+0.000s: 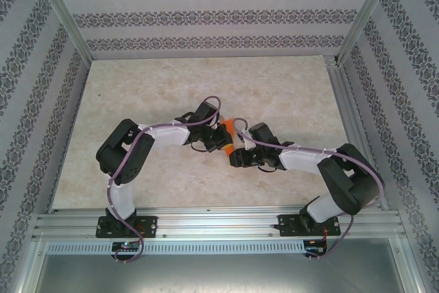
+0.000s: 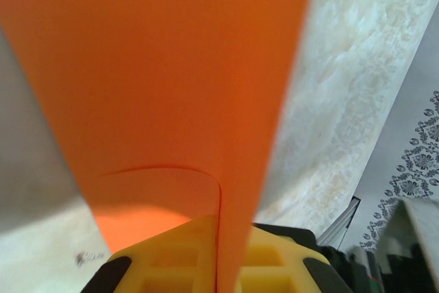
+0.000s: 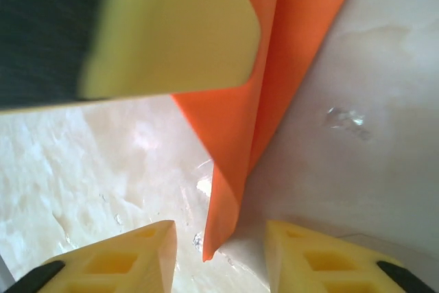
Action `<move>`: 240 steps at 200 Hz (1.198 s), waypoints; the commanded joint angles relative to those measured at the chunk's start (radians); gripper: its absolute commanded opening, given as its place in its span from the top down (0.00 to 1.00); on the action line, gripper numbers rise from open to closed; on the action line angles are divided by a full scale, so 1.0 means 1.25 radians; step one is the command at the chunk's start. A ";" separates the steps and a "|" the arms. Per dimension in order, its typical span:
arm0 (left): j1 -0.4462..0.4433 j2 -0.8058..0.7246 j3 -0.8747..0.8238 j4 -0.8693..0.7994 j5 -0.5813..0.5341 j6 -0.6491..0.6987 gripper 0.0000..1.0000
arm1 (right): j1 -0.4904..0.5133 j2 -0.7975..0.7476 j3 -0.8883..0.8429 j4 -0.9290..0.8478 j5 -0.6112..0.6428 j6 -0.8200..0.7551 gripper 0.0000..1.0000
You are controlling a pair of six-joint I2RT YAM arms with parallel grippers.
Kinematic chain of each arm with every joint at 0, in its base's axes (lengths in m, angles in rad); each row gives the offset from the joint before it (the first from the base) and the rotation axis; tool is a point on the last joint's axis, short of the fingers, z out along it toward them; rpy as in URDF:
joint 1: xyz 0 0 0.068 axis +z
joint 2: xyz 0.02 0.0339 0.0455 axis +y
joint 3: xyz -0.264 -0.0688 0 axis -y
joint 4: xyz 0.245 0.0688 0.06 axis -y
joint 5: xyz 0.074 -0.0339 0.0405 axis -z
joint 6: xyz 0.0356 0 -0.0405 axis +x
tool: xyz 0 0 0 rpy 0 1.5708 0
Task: Fold a paper plane with a square sheet of paper (pick it up from the middle)
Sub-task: Fold the wing for the fifth time at the center of the table.
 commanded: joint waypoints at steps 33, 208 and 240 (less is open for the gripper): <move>-0.002 0.058 0.083 -0.025 0.043 0.059 0.91 | 0.001 -0.111 -0.059 0.028 0.116 0.081 0.53; 0.061 0.174 0.233 -0.136 0.172 0.241 0.92 | -0.166 -0.080 -0.039 0.118 0.040 0.293 0.76; 0.067 0.156 0.206 -0.110 0.185 0.213 0.93 | -0.196 0.036 0.052 0.103 0.030 0.279 0.75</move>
